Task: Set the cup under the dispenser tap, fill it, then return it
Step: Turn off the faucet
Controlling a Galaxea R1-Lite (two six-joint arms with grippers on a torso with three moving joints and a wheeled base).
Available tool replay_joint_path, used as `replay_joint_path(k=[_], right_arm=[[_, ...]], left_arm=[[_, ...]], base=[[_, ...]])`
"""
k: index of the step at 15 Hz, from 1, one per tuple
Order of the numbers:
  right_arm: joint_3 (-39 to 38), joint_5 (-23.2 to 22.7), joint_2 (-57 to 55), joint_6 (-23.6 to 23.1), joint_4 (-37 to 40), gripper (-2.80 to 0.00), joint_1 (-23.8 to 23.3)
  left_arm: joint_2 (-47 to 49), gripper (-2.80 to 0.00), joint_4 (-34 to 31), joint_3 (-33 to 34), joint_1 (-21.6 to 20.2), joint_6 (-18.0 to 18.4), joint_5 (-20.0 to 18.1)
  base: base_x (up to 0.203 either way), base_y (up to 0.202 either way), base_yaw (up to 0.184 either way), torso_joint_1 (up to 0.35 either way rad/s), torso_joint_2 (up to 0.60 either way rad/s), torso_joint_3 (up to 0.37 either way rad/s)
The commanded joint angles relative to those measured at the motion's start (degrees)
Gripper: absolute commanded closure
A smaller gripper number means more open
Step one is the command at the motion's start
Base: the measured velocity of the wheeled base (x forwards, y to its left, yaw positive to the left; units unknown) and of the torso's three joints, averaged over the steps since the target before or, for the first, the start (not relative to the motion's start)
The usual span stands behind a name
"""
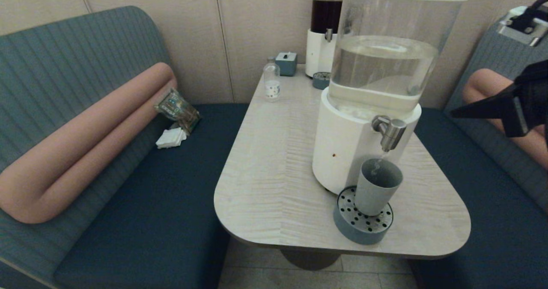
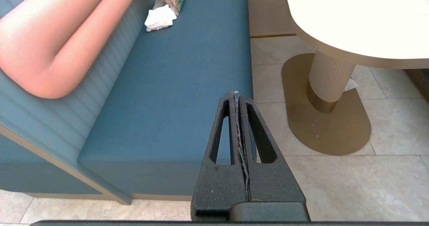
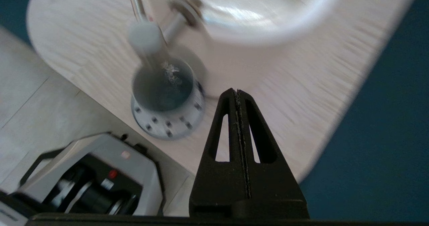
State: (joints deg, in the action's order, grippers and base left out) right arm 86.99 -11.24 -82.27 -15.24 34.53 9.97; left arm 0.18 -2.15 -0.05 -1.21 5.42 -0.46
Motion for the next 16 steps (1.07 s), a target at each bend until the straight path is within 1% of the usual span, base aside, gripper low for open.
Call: replay_joint_path(k=[1, 6, 8, 10, 12, 14, 15, 16], right_arm=[[-7.5, -0.1, 12.1, -0.1, -1.4, 0.00, -4.0], [-24.8, 0.5, 32.4, 0.5, -8.1, 0.00, -16.4], [-30.3, 1.1, 40.4, 0.6, -10.7, 0.00, -19.1], [-35.3, 1.1, 47.4, 0.6, -11.7, 0.00, -20.0], [-39.3, 0.6, 53.4, 0.4, -11.8, 0.00, -19.4], [-41.5, 0.4, 57.3, 0.2, -9.7, 0.00, -15.2], [-42.0, 0.6, 59.0, 0.4, -7.8, 0.00, -14.2], [-43.4, 0.7, 60.8, 0.5, -7.5, 0.00, -14.1]], left_arm=[[0.1, 0.00, 0.0, 0.0, 0.0, 0.0, 0.0], [0.1, 0.00, 0.0, 0.0, 0.0, 0.0, 0.0], [0.1, 0.00, -0.1, 0.0, 0.0, 0.0, 0.0], [0.1, 0.00, 0.0, 0.0, 0.0, 0.0, 0.0], [0.0, 0.00, 0.0, 0.0, 0.0, 0.0, 0.0], [0.0, 0.00, 0.0, 0.0, 0.0, 0.0, 0.0], [0.0, 0.00, 0.0, 0.0, 0.0, 0.0, 0.0], [0.1, 0.00, 0.0, 0.0, 0.0, 0.0, 0.0]], base=[[0.000, 0.000, 0.000, 0.000, 0.00, 0.000], [0.000, 0.000, 0.000, 0.000, 0.00, 0.000], [0.000, 0.000, 0.000, 0.000, 0.00, 0.000], [0.000, 0.000, 0.000, 0.000, 0.00, 0.000], [0.000, 0.000, 0.000, 0.000, 0.00, 0.000], [0.000, 0.000, 0.000, 0.000, 0.00, 0.000], [0.000, 0.000, 0.000, 0.000, 0.00, 0.000], [0.000, 0.000, 0.000, 0.000, 0.00, 0.000]])
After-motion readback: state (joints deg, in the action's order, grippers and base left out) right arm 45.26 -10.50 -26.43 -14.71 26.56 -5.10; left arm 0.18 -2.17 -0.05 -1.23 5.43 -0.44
